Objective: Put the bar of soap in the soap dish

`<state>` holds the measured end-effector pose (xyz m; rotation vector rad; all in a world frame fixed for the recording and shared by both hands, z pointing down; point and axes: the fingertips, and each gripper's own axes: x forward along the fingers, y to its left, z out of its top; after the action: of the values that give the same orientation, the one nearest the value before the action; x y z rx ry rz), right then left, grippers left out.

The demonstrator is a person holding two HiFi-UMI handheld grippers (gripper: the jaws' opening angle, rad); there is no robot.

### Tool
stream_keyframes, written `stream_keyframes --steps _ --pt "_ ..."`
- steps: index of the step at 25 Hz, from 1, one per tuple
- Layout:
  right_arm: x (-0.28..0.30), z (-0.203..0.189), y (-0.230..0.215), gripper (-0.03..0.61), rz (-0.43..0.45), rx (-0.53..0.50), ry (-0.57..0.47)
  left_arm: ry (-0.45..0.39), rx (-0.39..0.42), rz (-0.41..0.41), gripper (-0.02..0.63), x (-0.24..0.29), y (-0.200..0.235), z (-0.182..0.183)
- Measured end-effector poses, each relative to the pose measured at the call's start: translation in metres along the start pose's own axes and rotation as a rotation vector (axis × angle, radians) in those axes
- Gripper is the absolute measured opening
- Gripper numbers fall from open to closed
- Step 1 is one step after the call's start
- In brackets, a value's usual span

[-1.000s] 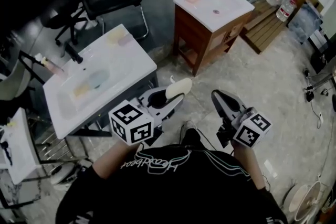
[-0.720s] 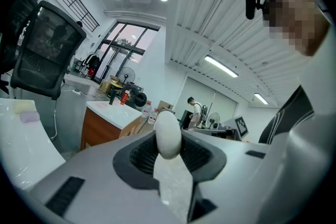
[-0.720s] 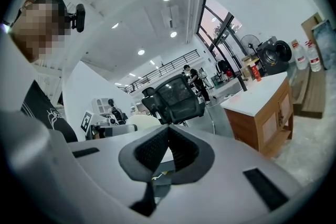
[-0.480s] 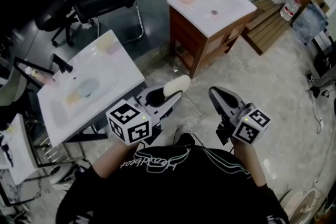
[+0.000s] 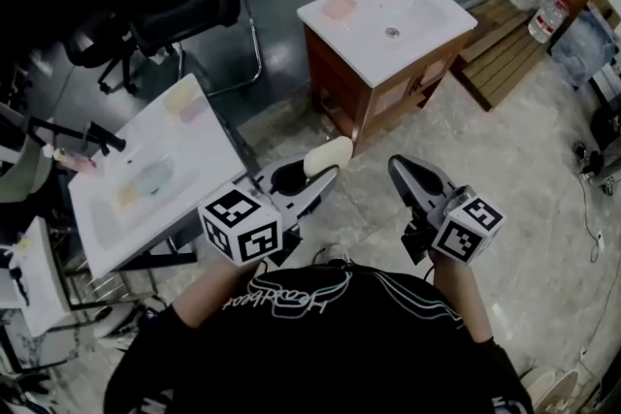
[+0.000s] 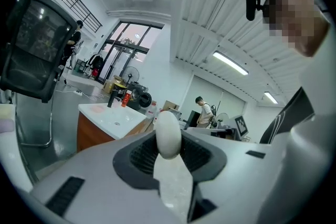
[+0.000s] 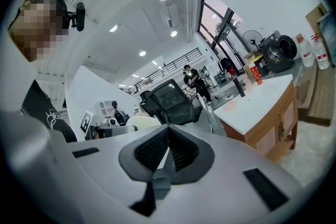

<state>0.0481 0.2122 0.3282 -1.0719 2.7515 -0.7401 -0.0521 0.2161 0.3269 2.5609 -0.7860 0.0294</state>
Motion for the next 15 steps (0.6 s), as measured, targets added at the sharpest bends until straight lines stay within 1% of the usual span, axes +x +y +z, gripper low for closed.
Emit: stream_keyframes --steps 8,15 --pt "-0.013 0.036 -0.038 0.026 0.025 -0.025 -0.037 -0.031 0.042 0.003 0.129 0.044 -0.008 0.023" --pt "-0.021 0.054 -0.045 0.026 0.042 -0.06 -0.054 -0.057 0.052 0.006 0.129 0.056 -0.015 0.034"
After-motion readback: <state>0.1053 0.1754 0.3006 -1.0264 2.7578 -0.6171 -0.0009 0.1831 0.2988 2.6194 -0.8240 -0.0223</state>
